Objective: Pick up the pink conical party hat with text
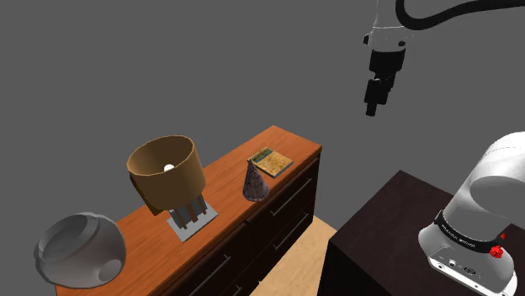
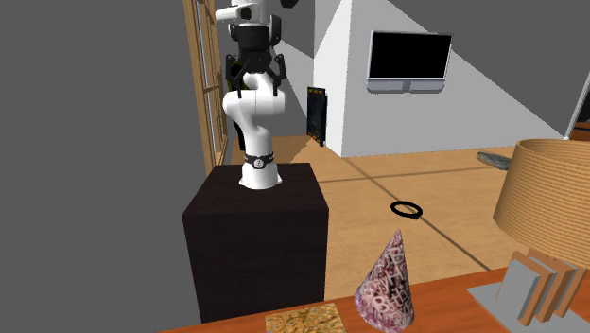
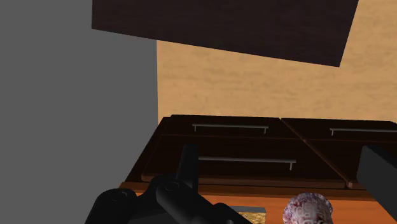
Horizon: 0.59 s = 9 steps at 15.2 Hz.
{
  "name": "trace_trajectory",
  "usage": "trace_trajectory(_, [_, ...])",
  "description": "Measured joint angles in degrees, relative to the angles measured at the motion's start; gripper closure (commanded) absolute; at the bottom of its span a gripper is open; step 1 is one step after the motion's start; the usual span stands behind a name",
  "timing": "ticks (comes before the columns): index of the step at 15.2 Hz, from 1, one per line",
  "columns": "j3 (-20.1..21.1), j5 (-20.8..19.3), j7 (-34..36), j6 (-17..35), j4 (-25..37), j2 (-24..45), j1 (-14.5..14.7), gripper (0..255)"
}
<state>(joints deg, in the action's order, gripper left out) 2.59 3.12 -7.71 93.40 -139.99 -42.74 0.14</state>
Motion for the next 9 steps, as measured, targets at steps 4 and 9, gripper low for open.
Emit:
trace_trajectory(4, [0.4, 1.0, -0.4, 4.8, -1.4, 2.1, 0.7, 0])
trace_trajectory(9, [2.1, 3.6, -0.9, 16.3, -3.2, 8.7, 2.7, 0])
